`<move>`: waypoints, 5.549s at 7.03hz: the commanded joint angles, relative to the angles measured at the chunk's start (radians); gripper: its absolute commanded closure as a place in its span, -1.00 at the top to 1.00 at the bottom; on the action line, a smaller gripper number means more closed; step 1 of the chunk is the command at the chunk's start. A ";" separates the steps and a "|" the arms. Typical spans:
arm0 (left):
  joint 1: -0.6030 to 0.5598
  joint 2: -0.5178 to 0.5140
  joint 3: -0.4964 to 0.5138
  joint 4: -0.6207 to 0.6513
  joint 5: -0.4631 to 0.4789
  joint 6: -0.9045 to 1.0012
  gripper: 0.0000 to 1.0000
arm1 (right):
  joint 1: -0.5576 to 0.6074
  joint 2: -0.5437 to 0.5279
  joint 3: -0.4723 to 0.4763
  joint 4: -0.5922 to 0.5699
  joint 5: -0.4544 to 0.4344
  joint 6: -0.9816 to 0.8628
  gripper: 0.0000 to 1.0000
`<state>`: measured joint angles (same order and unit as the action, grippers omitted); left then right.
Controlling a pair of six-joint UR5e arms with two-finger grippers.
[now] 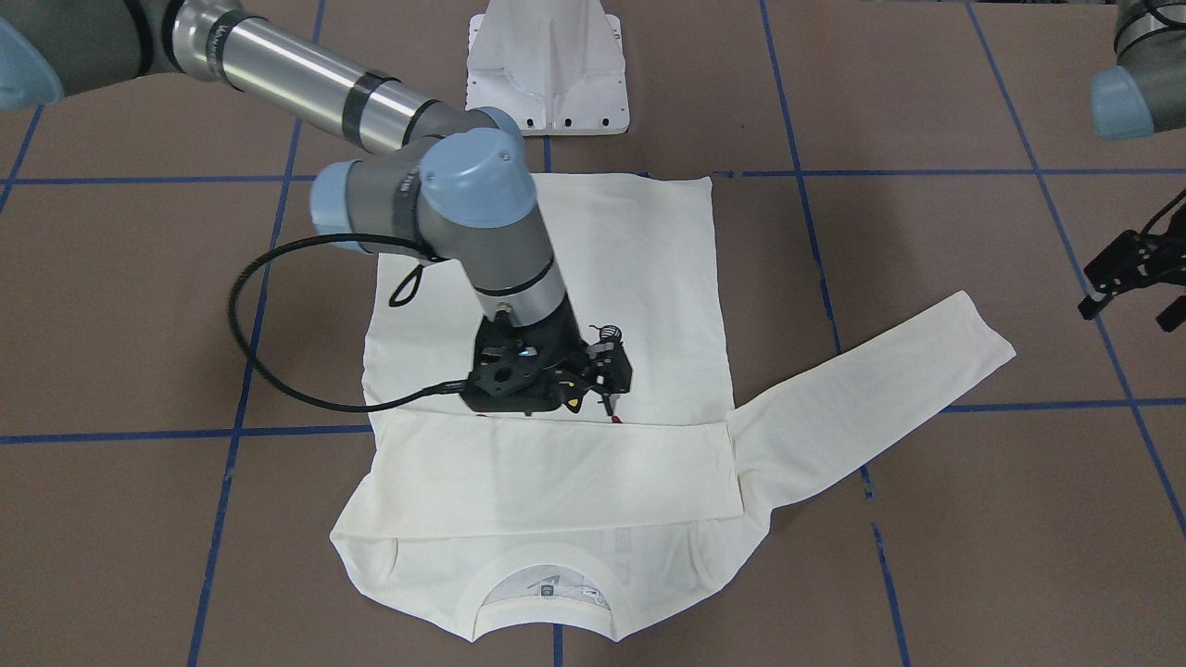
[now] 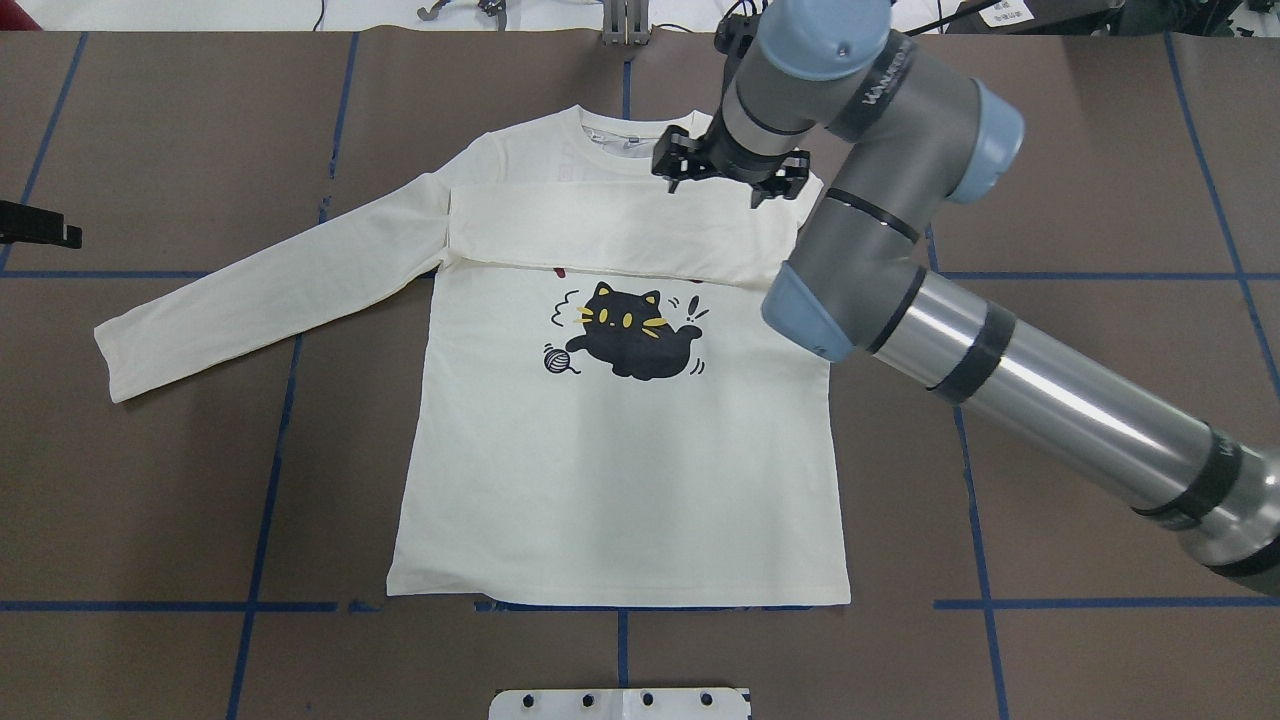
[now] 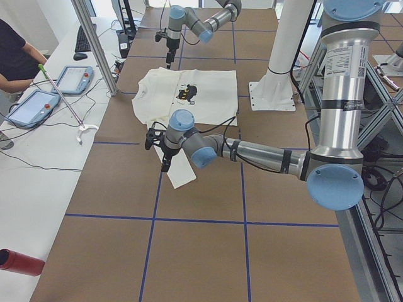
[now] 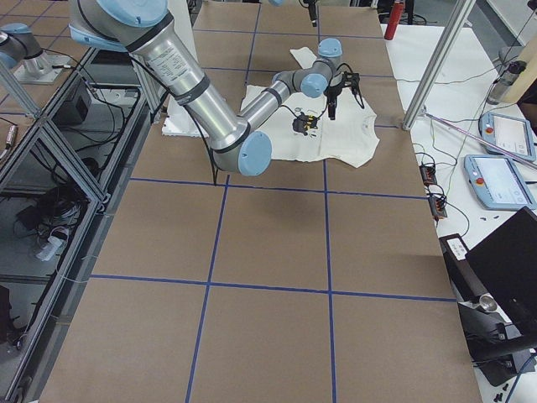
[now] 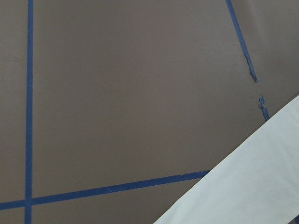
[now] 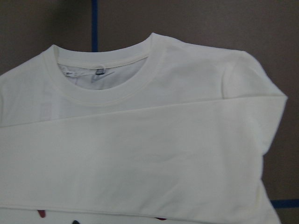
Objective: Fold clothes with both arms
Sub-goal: 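Release the sleeve and withdraw the right gripper while the left gripper approaches the other sleeve, then grasp the other sleeve with the left gripper and fold it across the chest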
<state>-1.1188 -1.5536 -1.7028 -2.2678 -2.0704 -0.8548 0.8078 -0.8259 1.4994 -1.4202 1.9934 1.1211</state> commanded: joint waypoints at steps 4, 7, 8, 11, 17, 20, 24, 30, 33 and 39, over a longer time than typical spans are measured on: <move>0.227 0.098 0.079 -0.169 0.326 -0.302 1.00 | 0.281 -0.425 0.295 -0.152 0.247 -0.519 1.00; 0.292 0.095 0.138 -0.229 0.363 -0.369 0.99 | 0.301 -0.458 0.308 -0.140 0.260 -0.549 1.00; 0.292 0.093 0.135 -0.229 0.363 -0.369 0.98 | 0.304 -0.458 0.311 -0.141 0.271 -0.547 1.00; 0.313 0.090 0.137 -0.229 0.365 -0.369 0.98 | 0.304 -0.458 0.311 -0.141 0.272 -0.547 1.00; 0.318 0.086 0.141 -0.225 0.363 -0.369 0.59 | 0.304 -0.455 0.311 -0.141 0.274 -0.546 1.00; 0.318 0.083 0.160 -0.228 0.362 -0.369 0.48 | 0.304 -0.455 0.311 -0.141 0.274 -0.547 1.00; 0.320 0.078 0.150 -0.228 0.363 -0.371 -0.11 | 0.307 -0.456 0.311 -0.144 0.277 -0.547 1.00; 0.320 0.070 0.106 -0.219 0.359 -0.368 -0.87 | 0.314 -0.456 0.309 -0.144 0.277 -0.547 1.00; 0.320 0.054 0.034 -0.187 0.352 -0.357 -1.00 | 0.321 -0.461 0.309 -0.148 0.278 -0.547 1.00; 0.318 -0.595 0.022 0.425 0.311 -0.357 -1.00 | 0.442 -0.694 0.374 -0.135 0.292 -0.632 1.00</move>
<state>-0.7972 -2.0306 -1.6819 -1.9183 -1.7447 -1.2119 1.2245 -1.4711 1.8574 -1.5563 2.2867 0.5168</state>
